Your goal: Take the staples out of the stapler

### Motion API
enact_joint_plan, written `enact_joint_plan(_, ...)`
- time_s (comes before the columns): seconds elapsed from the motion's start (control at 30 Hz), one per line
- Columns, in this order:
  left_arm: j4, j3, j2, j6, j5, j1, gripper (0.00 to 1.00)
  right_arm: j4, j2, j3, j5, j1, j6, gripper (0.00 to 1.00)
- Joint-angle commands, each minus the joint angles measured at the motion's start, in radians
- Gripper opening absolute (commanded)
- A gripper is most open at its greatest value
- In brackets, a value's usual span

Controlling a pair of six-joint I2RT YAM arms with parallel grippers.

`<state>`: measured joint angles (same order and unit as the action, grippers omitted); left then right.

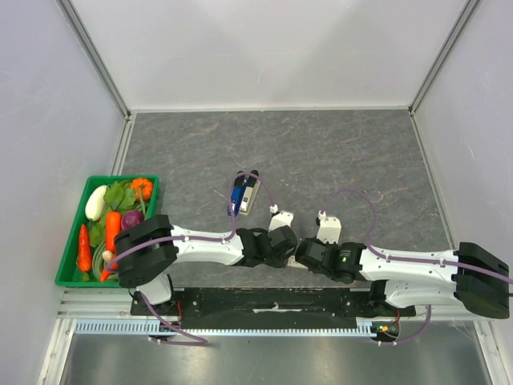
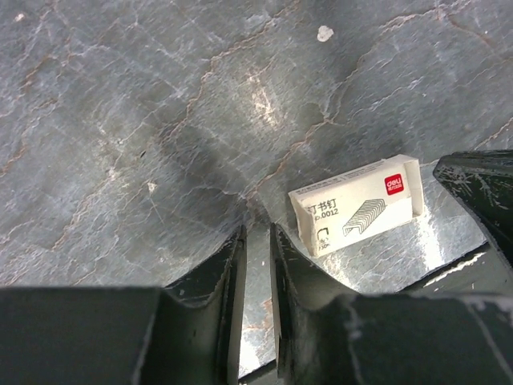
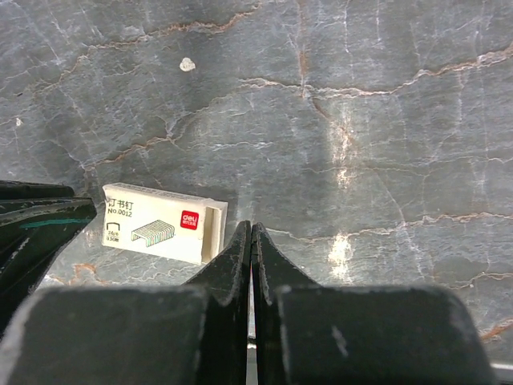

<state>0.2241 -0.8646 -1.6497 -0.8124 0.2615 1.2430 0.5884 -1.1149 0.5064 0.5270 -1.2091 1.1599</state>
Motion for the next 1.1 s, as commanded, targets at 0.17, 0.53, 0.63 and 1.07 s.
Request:
enact_joint_plan(0.17, -0.026, -0.033, -0.067, 0.032, -0.008, 0.004, 0.18, -0.07, -0.054, 0.0, 0.033, -0.007, 0.029, 0.02)
enact_joint_plan(0.53, -0.048, -0.03, -0.088, 0.021, -0.038, 0.006, 0.13, -0.163, -0.109, 0.018, -0.008, -0.007, 0.023, 0.02)
enact_joint_plan(0.63, -0.051, -0.03, -0.093, 0.018, -0.042, 0.01, 0.13, -0.191, -0.125, 0.024, -0.025, -0.007, 0.021, 0.02)
enact_joint_plan(1.07, -0.057, -0.024, -0.085, 0.01, -0.042, 0.013, 0.11, -0.26, -0.171, 0.053, -0.062, -0.006, 0.018, 0.02)
